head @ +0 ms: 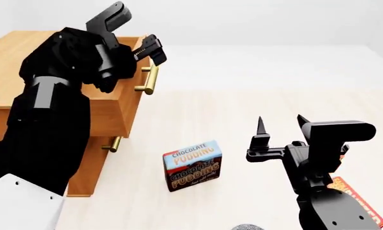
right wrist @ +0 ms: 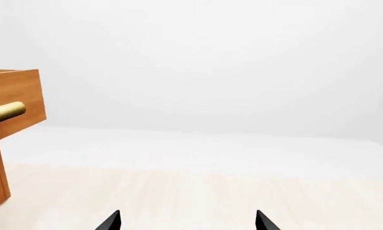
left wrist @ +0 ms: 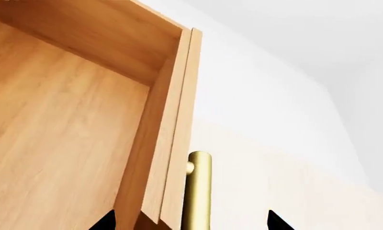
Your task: Put the bowl in the top drawer of the cabinet.
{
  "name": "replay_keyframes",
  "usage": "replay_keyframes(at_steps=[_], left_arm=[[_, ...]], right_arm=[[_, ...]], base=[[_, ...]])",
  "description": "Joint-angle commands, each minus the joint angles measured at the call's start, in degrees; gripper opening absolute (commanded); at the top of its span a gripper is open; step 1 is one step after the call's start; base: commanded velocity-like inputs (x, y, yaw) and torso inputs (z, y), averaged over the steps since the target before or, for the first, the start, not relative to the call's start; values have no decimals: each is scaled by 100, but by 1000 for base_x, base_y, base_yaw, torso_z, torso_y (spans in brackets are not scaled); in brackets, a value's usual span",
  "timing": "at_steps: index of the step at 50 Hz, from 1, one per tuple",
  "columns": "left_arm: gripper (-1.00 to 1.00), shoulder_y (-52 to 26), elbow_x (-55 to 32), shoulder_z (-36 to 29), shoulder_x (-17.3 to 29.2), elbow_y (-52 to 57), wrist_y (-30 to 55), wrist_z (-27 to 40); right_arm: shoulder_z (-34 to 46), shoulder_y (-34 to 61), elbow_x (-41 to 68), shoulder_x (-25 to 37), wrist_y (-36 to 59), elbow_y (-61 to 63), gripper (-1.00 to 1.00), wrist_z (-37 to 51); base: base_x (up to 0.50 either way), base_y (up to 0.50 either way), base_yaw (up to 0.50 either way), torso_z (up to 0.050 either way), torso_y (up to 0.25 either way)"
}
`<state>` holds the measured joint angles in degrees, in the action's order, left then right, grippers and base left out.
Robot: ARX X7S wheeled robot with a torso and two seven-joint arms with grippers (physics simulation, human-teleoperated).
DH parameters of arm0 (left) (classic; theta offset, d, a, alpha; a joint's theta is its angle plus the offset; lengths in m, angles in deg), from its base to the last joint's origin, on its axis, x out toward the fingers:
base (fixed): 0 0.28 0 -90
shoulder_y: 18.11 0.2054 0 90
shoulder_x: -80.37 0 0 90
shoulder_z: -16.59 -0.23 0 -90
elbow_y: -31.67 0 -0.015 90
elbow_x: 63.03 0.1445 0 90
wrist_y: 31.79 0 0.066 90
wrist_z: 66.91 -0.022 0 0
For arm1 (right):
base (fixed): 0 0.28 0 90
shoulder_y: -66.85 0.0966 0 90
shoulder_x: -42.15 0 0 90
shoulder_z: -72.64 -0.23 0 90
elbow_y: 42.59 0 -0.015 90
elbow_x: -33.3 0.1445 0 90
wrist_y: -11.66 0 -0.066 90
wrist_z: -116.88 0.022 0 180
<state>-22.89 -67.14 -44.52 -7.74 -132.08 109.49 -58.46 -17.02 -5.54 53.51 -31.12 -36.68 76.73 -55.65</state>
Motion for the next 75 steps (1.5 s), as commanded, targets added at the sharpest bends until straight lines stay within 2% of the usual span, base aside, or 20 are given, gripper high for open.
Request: replay_keyframes(at_steps=[1,6,9,11,20,25,30,33,44,59,69,75], left_arm=[[100,48,-87,530,-94,-116,215,-147],[100,57,-155,690,-132,-115,245,-115],[100,107,-199,816,-157,-114,162,138],[100,139,-331,671,-184,-116,162,121],[100,238,-2254,-837,-187,-114,157,464],[100,336,-3087,-1438,-186,-114,70,680],[100,378,-4378,-2512,-187,-82,-6,885],[100,545,-5390,-3257,-186,322,23,1232],[100,1028,-7455,-4515,-180,1514,-29,2365],[100,1112,-8853,-5310,-165,2428,-208,3150],[100,1127,-9805,-6290,-167,2857,-594,3409],[100,1128,-9863,-6483,-41,3496,-750,3571]], right_arm=[[45,-34,32,66,40,-4,100,-16],[127,-77,9,98,55,-25,100,-25],[115,-87,24,105,53,-24,100,-21],[118,-85,19,98,52,-33,100,-2],[-7,-226,69,141,40,79,100,50],[-90,-311,103,165,58,170,100,94],[-111,-380,104,159,28,182,100,127],[-109,-416,96,156,10,174,100,145],[-100,-409,116,173,50,199,100,195],[-118,-540,90,192,-139,-16,100,180],[-166,-633,110,199,-344,-248,100,103],[-251,-727,144,221,-441,-307,100,79]], base=[[0,0,0,0,0],[0,0,0,0,0],[0,0,0,0,0],[0,0,0,0,0],[0,0,0,0,0],[0,0,0,0,0],[0,0,0,0,0],[0,0,0,0,0],[0,0,0,0,0],[0,0,0,0,0],[0,0,0,0,0],[0,0,0,0,0]])
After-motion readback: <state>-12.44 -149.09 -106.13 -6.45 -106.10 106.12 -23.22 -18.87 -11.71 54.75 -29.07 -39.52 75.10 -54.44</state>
